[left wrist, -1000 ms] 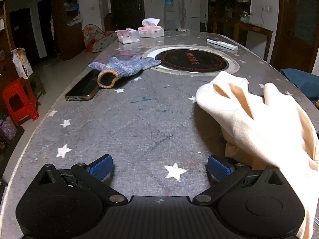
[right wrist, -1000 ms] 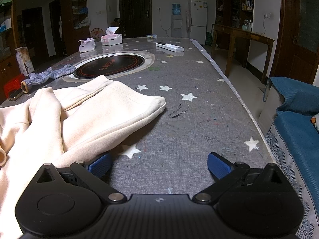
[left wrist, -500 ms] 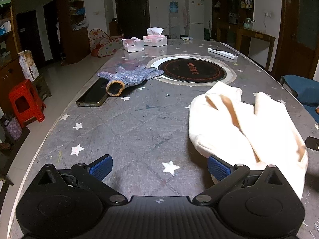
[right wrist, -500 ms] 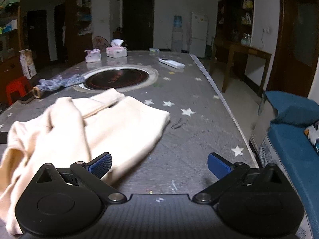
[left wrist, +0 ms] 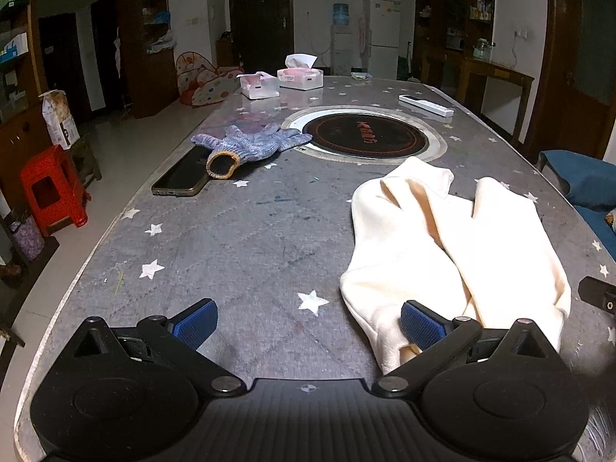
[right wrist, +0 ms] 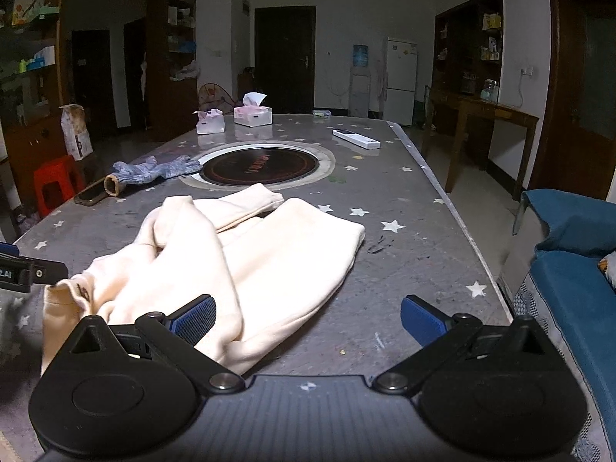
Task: Fold clothes
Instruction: 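Move both tools toward the cream sweatshirt lying bunched on the table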
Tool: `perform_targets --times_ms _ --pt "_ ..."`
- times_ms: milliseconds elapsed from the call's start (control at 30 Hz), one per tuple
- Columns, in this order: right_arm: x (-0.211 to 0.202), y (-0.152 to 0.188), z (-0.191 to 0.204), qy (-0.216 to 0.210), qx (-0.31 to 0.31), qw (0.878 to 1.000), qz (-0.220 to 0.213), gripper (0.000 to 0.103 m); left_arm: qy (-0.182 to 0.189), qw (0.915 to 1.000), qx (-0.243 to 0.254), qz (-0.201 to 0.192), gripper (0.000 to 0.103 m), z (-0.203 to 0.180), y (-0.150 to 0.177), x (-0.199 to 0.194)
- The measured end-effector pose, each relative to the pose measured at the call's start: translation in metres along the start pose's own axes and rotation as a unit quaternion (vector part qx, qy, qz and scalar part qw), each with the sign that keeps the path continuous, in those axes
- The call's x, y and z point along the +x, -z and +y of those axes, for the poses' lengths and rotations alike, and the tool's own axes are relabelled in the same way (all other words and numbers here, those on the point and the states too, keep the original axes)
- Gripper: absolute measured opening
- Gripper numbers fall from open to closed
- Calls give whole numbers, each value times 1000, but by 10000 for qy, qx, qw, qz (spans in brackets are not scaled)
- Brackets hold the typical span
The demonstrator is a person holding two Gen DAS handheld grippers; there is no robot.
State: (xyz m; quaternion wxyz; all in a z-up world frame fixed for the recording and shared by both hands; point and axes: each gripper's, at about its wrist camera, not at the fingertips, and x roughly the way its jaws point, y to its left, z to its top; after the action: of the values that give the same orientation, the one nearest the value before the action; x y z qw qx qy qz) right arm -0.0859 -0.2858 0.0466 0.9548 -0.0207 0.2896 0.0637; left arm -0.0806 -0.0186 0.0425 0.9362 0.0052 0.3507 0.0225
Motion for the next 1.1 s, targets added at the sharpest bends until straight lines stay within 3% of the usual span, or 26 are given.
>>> perform_targets --times_ms 1100 --pt "-15 -4 21 -435 -155 9988 -151 103 -47 10000 48 -12 103 -22 -17 -3"
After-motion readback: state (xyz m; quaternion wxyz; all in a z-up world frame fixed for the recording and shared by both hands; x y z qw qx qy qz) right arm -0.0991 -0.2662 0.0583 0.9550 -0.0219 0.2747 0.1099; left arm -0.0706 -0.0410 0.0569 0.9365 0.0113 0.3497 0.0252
